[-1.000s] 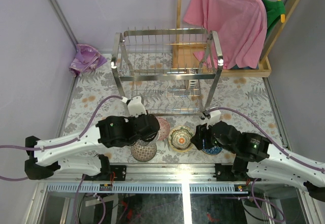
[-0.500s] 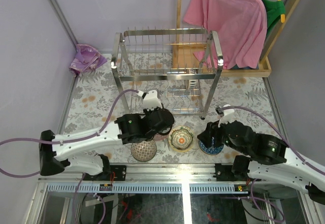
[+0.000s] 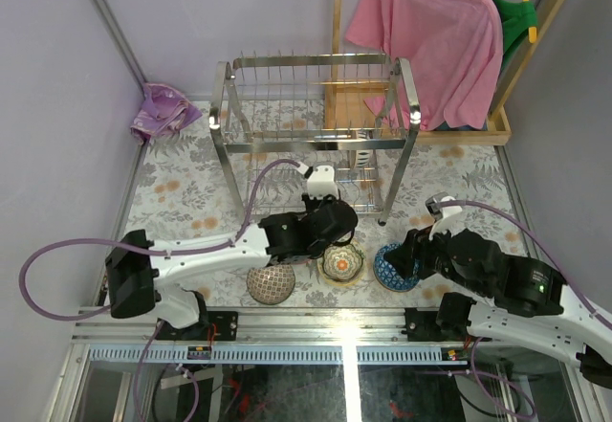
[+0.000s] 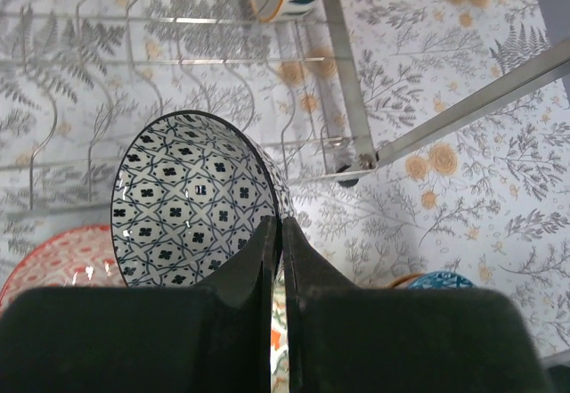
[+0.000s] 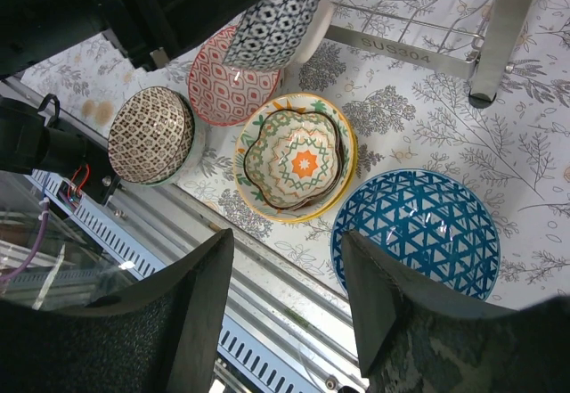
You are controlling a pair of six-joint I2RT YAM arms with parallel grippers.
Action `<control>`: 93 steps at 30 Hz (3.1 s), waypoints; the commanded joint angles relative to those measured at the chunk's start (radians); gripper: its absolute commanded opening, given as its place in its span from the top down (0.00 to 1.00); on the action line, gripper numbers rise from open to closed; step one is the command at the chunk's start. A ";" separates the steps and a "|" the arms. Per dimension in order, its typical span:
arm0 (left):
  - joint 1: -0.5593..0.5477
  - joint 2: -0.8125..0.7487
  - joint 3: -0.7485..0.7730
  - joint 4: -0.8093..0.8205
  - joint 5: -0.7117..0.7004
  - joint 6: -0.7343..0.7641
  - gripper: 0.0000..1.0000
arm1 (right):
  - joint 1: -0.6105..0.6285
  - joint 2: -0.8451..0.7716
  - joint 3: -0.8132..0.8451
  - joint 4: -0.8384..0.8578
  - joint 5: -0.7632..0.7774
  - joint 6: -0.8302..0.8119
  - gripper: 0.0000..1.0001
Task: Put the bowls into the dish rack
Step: Place the bowl in the dish rack.
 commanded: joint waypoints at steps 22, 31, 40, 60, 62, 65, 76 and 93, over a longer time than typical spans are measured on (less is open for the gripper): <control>0.171 0.301 0.139 0.616 0.084 0.255 1.00 | 0.005 -0.045 0.067 -0.071 -0.021 0.003 0.40; 0.238 0.280 0.037 0.760 0.228 0.131 1.00 | 0.005 -0.040 0.064 -0.074 -0.021 0.004 0.40; 0.280 0.278 -0.144 0.969 0.310 -0.086 1.00 | 0.005 -0.025 0.061 -0.076 -0.026 0.007 0.41; 0.333 0.305 -0.084 0.792 0.361 -0.140 1.00 | 0.006 -0.016 0.053 -0.072 -0.036 0.008 0.41; 0.339 0.299 -0.121 0.841 0.398 -0.139 1.00 | 0.005 -0.016 0.051 -0.068 -0.038 0.008 0.41; 0.347 0.299 -0.164 0.962 0.453 -0.157 1.00 | 0.006 -0.013 0.048 -0.068 -0.042 0.009 0.41; 0.363 0.300 -0.162 1.094 0.482 -0.243 1.00 | 0.005 -0.013 0.051 -0.078 -0.036 0.013 0.41; 0.404 0.406 -0.272 1.492 0.514 -0.504 1.00 | 0.006 -0.003 0.049 -0.068 -0.046 0.007 0.41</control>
